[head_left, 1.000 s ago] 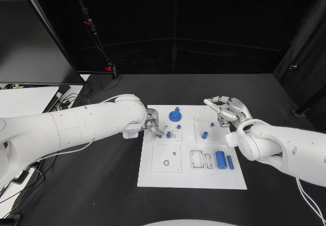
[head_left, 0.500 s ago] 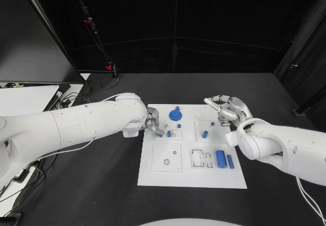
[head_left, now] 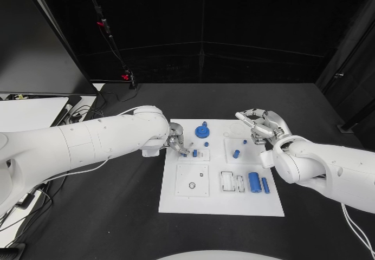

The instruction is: Assemble the parts on the task board

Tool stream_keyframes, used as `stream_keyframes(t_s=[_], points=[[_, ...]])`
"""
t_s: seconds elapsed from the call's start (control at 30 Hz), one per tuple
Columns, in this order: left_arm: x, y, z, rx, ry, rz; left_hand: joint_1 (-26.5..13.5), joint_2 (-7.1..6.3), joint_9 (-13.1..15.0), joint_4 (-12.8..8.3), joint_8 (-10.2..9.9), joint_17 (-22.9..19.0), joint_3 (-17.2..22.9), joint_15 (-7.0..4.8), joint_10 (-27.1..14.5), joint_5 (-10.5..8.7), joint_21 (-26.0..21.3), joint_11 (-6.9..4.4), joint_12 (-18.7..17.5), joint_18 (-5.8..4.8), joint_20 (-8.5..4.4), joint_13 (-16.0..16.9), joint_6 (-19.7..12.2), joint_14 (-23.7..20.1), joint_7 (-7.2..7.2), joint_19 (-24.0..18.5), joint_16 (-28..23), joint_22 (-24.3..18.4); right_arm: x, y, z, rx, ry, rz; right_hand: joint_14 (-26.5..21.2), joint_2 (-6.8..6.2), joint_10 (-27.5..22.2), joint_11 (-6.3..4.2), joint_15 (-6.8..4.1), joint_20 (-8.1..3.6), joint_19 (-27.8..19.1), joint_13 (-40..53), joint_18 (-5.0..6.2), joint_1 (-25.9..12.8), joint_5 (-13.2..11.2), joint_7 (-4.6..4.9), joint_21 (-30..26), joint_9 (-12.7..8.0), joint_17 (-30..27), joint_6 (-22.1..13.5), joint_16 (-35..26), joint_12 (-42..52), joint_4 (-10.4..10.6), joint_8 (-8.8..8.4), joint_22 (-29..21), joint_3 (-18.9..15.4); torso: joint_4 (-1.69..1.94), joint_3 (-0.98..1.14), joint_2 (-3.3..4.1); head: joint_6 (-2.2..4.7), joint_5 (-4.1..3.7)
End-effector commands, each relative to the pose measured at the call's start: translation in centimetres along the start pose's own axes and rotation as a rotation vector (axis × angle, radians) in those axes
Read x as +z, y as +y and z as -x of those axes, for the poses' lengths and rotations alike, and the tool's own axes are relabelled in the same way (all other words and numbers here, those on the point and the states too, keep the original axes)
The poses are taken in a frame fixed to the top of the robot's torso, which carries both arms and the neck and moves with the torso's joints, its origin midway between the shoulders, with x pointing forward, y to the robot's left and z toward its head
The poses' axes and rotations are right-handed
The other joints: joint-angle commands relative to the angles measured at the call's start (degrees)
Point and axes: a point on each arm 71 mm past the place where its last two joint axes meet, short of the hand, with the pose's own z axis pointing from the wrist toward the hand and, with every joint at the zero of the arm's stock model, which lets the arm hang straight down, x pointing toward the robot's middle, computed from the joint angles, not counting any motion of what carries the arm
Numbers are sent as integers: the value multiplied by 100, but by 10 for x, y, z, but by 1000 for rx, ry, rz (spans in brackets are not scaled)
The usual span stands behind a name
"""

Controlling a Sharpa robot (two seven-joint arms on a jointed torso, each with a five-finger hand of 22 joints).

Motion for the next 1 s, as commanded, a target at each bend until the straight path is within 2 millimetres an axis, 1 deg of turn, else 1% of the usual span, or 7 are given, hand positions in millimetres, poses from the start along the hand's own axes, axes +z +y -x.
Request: stream_keyframes(t_s=[0.03, 0.2, 0.33, 0.6, 0.73, 0.87, 1.0], points=[[2, 2, -5, 9, 34, 14, -24, 43, -8, -365, -1, 1510, 953, 15, 626, 18, -17, -4, -8, 79, -27, 1505, -6, 599, -28, 195, 5, 1354, 0, 2, 0, 1, -3, 8, 606, 64, 607, 37, 53, 52, 331, 1508, 53, 2, 22, 297, -31, -5, 1509, 48, 14, 19, 34, 1, 1372, -7, -7, 0, -2, -4, -4], [2, 2, -6, 10, 39, 16, -27, 43, -8, -365, -2, 1510, 961, 16, 626, 16, -18, -3, -8, 79, -26, 1505, -11, 599, -27, 194, 5, 1354, 0, 2, 0, 0, -3, 8, 606, 64, 607, 37, 53, 52, 331, 1508, 53, 2, 22, 297, -31, -5, 1509, 48, 14, 19, 34, 1, 1372, -7, -4, -2, -2, -14, -20], [3, 2, -6, 9, 48, 19, -33, 43, -9, -365, -4, 1510, 970, 17, 626, 13, -20, -1, -8, 80, -25, 1505, -16, 599, -24, 191, 5, 1353, 0, 2, 0, 0, -4, 8, 606, 64, 607, 37, 53, 52, 331, 1508, 53, 2, 22, 297, -31, -5, 1509, 48, 14, 19, 34, 1, 1372, -7, -2, 1, 0, -21, -31], [3, 1, -7, 4, 60, 22, -51, 42, -13, -364, -14, 1510, 1000, 21, 626, 6, -25, 5, -8, 82, -22, 1505, -35, 599, -18, 184, 5, 1350, 0, 2, 0, 0, -4, 8, 606, 64, 607, 37, 53, 52, 331, 1508, 53, 2, 22, 297, -31, -5, 1509, 48, 14, 19, 34, 1, 1372, -7, -1, 2, -1, -28, -30], [4, 1, -8, 8, 68, 24, -59, 44, -14, -364, -17, 1510, 1014, 23, 626, 1, -29, 7, -8, 83, -21, 1505, -42, 599, -15, 179, 5, 1348, 0, 2, 0, 0, -4, 8, 606, 64, 607, 37, 53, 52, 331, 1508, 53, 2, 22, 297, -31, -5, 1509, 48, 14, 19, 34, 1, 1372, -7, 2, -1, -3, -38, -58], [4, 0, -8, 7, 67, 21, -63, 44, -15, -364, -19, 1510, 1021, 24, 626, -3, -29, 9, -8, 83, -20, 1505, -46, 599, -14, 180, 5, 1349, 0, 2, 0, 0, -3, 8, 606, 64, 607, 37, 53, 52, 331, 1508, 53, 2, 22, 297, -31, -5, 1509, 48, 14, 19, 34, 1, 1372, -7, -10, -4, 1, -36, -43], [4, 0, -9, 9, 71, 24, -65, 45, -15, -364, -19, 1510, 1025, 25, 626, -4, -31, 9, -8, 84, -20, 1505, -47, 599, -13, 177, 5, 1347, 0, 2, 0, 0, -4, 8, 606, 64, 607, 37, 53, 52, 331, 1508, 53, 2, 22, 297, -31, -5, 1509, 48, 14, 19, 34, 1, 1372, -7, -2, -2, 2, -47, -47]])
